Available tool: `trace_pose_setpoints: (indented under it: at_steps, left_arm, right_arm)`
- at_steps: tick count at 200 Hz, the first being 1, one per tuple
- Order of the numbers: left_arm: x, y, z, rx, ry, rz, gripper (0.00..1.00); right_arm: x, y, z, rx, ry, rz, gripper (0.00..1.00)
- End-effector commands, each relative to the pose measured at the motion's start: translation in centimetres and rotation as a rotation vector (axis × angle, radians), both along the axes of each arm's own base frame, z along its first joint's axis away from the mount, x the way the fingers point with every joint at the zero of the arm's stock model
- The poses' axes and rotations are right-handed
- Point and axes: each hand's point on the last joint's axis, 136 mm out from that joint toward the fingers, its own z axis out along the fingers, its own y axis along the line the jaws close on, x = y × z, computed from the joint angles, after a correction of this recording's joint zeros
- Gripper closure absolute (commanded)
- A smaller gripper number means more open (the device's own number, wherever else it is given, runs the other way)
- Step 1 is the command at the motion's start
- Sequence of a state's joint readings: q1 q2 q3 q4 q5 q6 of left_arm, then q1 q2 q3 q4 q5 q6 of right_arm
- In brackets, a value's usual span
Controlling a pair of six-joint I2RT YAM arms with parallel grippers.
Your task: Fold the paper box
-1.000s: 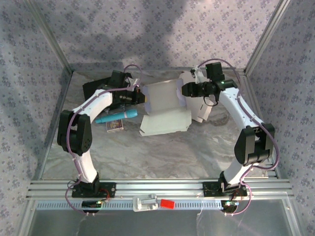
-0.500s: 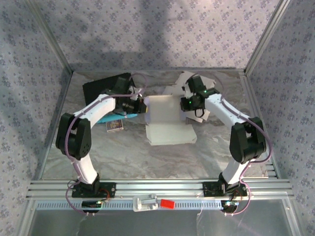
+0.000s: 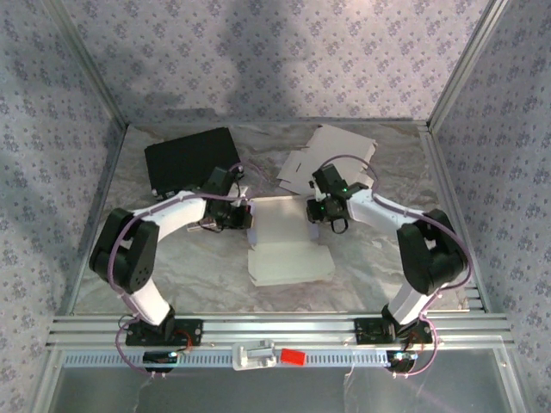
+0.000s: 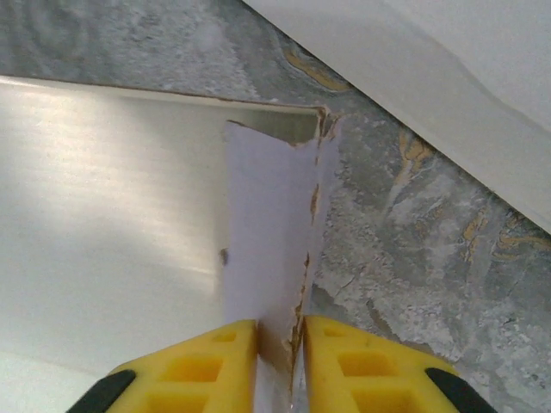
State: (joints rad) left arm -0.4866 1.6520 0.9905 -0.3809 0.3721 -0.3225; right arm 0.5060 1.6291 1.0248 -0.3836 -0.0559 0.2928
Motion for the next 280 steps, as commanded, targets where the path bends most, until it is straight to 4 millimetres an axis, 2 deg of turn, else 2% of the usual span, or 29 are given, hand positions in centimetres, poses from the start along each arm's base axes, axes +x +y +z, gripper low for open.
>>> trace_pose_setpoints:
  at_steps: [1,30,45,61,79,104,128,157,189,210,218,254,280]
  left_arm:
    - [2.5,-0.2,3.5,-0.020,-0.291,0.021,1.00]
    - [4.3,0.8,6.6,-0.054,-0.570,0.111,1.00]
    - [4.5,1.2,6.8,-0.054,-0.656,0.123,1.00]
    - [4.2,1.4,5.7,-0.021,-0.692,0.109,1.00]
    - [3.4,1.2,4.1,0.029,-0.707,0.077,1.00]
    - [2.4,0.7,2.8,0.190,-0.754,-0.007,1.00]
    - [1.5,0.9,2.2,0.288,-0.803,-0.022,1.00]
    - [0.6,1.3,1.5,0.376,-0.840,-0.027,1.00]
    - [0.2,0.4,1.1,0.450,-0.873,-0.073,1.00]
    - [-0.4,-0.3,1.0,0.501,-0.914,-0.108,1.00]
    - [-0.6,-0.2,0.9,0.522,-0.923,-0.101,1.00]
    - [-2.0,-0.1,0.1,0.551,-0.932,-0.092,1.00]
    - [-2.9,0.2,-1.1,0.579,-0.923,-0.106,1.00]
  right_arm:
    - [0.4,0.5,2.9,0.079,-0.148,-0.006,0.73]
    - [0.7,1.1,3.9,0.165,-0.280,0.010,0.72]
    - [0.8,1.4,3.9,0.203,-0.345,0.021,0.72]
    - [1.0,1.6,3.7,0.206,-0.383,0.023,0.69]
    - [1.0,1.0,2.4,0.135,-0.394,0.015,0.69]
    - [1.3,0.0,1.8,0.117,-0.409,-0.015,0.69]
    - [1.2,-0.9,3.9,0.190,-0.445,-0.033,0.67]
    - [-1.1,-2.2,6.6,0.246,-0.466,-0.038,0.64]
    - [-3.2,-6.0,7.4,0.244,-0.475,-0.156,0.62]
    - [-3.8,-9.0,6.1,0.181,-0.464,-0.281,0.62]
    - [-4.1,-9.4,5.4,0.183,-0.440,-0.304,0.62]
    - [-4.1,-9.4,3.0,0.190,-0.423,-0.317,0.64]
    - [-3.6,-7.9,2.0,0.188,-0.416,-0.226,0.65]
